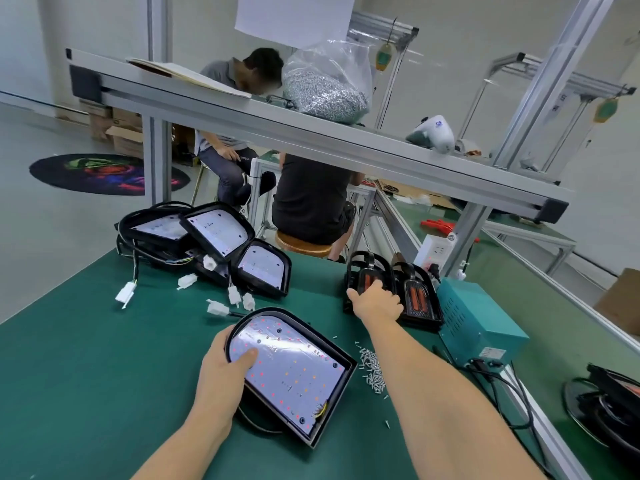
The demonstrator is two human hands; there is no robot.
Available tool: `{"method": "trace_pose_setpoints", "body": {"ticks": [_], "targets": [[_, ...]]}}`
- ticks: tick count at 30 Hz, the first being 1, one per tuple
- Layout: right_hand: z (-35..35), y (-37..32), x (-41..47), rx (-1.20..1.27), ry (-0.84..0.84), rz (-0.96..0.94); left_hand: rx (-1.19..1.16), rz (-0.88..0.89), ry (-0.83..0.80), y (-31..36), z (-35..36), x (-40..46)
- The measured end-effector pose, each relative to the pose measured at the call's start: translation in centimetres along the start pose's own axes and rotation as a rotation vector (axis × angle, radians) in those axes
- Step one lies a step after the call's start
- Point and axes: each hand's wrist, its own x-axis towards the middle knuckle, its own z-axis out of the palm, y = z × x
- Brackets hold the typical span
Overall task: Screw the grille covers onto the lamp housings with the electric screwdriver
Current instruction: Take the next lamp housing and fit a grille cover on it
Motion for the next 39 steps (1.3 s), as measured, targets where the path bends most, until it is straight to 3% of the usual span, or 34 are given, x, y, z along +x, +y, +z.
{"method": "trace_pose_setpoints", "body": {"ticks": [9,22,28,33,39], "targets": [[-0.6,-0.3,0.8,0.228,-0.026,0.141,0.001,-0.013,-0.004,0.3,0.0,-0.2],[-0.1,0.7,0.9,0.221,0.138,0.031,-0.016,-0.027,0.000,0.4,0.1,-0.1],[-1.5,-0.2,-1.3,0.531,0.291,-0.166,-0.016,-0.013,-0.005,0.4,0.1,0.0],[-3.4,0.1,-7.1,0.738,0.234,-0.411,-0.030,-0.022,-0.020,0.4,0.0,0.2],[-4.8,2.9,-13.0,0.821,0.215,-0.474,-0.050,-0.037,-0.050,0.3,-0.2,0.6]]}}
